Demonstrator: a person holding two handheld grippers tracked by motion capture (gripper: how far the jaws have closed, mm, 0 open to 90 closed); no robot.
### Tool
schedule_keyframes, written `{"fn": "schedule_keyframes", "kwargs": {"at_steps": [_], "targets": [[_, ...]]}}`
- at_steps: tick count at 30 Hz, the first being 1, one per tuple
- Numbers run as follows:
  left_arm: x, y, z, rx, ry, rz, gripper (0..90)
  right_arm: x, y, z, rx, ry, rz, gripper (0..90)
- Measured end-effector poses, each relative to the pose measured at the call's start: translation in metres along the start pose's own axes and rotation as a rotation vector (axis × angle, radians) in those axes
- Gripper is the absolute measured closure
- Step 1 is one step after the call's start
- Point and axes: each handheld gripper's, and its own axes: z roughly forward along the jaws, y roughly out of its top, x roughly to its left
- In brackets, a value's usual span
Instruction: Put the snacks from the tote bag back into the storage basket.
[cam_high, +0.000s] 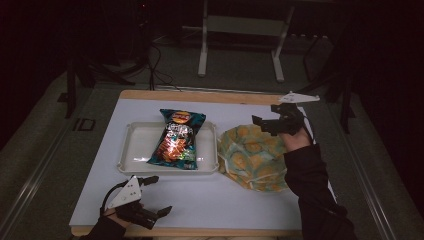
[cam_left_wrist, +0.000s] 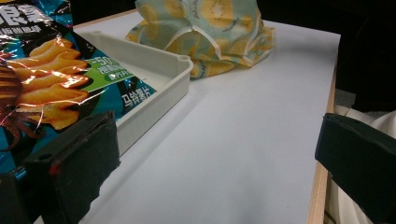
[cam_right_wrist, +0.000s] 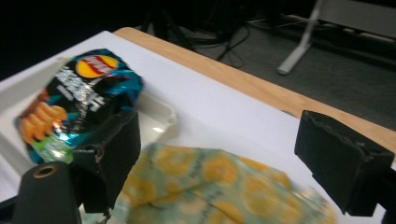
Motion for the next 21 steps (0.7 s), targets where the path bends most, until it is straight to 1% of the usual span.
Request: {"fn": "schedule_keyframes", "kwargs": {"at_steps": [4, 10, 13, 17, 21], "targets": [[0.000, 0.000, 0.000, -0.004, 0.000, -0.002, 0.3, -0.010, -0.007, -0.012, -0.004, -0.036, 0.009, 14.2], [0.000, 0.000, 0.000, -0.003, -0.001, -0.003, 0.3, -0.024, -0.020, -0.030, -0.026, -0.066, 0.041, 14.2], [0.000, 0.000, 0.000, -0.005, -0.002, -0.003, 0.3, -0.029, -0.025, -0.037, -0.029, -0.081, 0.048, 14.2], [0.000, 0.000, 0.000, -0.004, -0.001, -0.003, 0.3, -0.034, -0.034, -0.046, -0.030, -0.097, 0.056, 14.2], [0.000, 0.000, 0.000, -0.003, -0.001, -0.003, 0.3, -0.036, -0.040, -0.052, -0.030, -0.114, 0.056, 14.2]]}}
